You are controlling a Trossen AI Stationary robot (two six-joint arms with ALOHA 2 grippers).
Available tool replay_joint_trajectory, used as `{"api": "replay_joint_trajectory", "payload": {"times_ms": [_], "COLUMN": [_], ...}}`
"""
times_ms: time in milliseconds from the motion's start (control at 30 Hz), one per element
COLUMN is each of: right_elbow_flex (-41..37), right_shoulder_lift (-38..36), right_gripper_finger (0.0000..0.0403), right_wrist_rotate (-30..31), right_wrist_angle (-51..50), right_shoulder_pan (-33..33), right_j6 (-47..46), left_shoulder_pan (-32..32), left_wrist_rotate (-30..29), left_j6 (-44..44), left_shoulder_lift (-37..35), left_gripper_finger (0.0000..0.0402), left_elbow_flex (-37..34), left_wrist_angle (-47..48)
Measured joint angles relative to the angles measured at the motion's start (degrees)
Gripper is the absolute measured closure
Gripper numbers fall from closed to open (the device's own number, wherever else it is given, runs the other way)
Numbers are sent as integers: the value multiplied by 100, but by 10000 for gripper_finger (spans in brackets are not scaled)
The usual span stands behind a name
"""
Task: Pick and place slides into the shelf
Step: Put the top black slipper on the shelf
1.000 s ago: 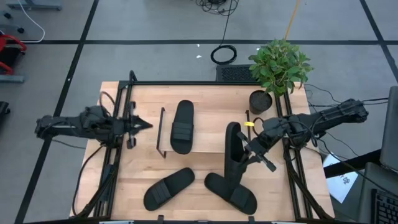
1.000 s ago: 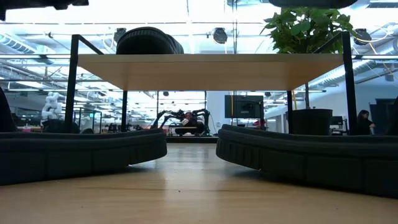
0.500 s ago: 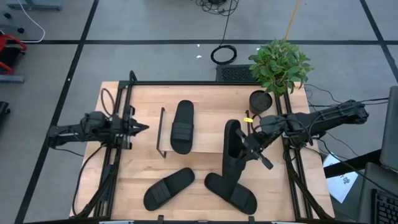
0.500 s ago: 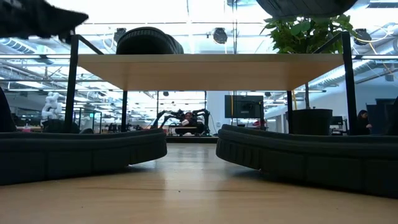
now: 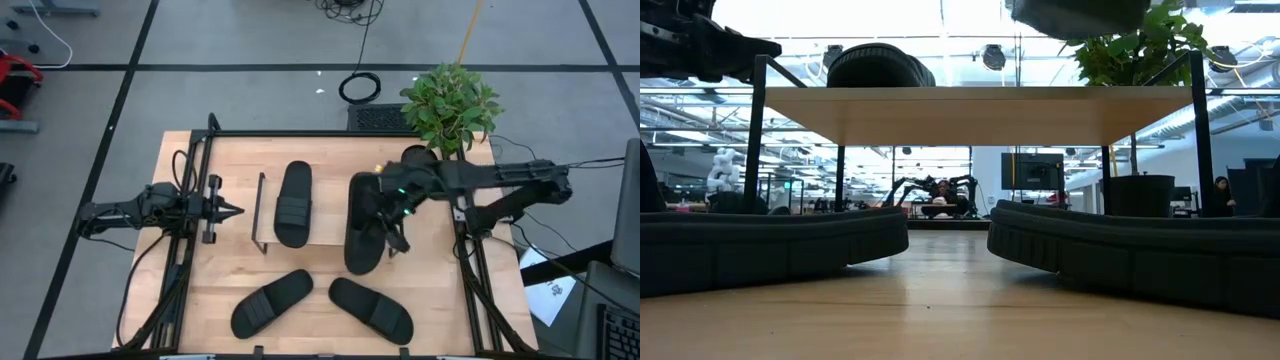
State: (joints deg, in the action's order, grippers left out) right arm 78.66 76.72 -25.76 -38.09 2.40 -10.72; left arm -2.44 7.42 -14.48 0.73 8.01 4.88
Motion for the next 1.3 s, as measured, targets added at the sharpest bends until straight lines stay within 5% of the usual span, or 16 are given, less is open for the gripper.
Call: {"api": "replay_joint_trajectory", "payload": {"times_ms": [367,933,1300], "right_elbow_flex": [1096,860,320], "right_shoulder_lift": [1032,1138,1137], "right_gripper_finger": [397,397,397], "right_wrist_rotate": [-1356,-1647,-1849], "right_wrist_angle": [-806,-991,219], "right_shoulder_pan": [-1059,-1462,-1474], "right_j6": [-65,223,-382], "left_shoulder_pan": [0,0,0], "left_wrist_rotate": [7,4,3], "left_j6": [0,-4,-11], "left_shoulder_lift": [0,0,0], "left_gripper_finger": [390,382,382], "left_elbow_flex": [0,-4,-4], "left_wrist_angle": [5,5,5]}}
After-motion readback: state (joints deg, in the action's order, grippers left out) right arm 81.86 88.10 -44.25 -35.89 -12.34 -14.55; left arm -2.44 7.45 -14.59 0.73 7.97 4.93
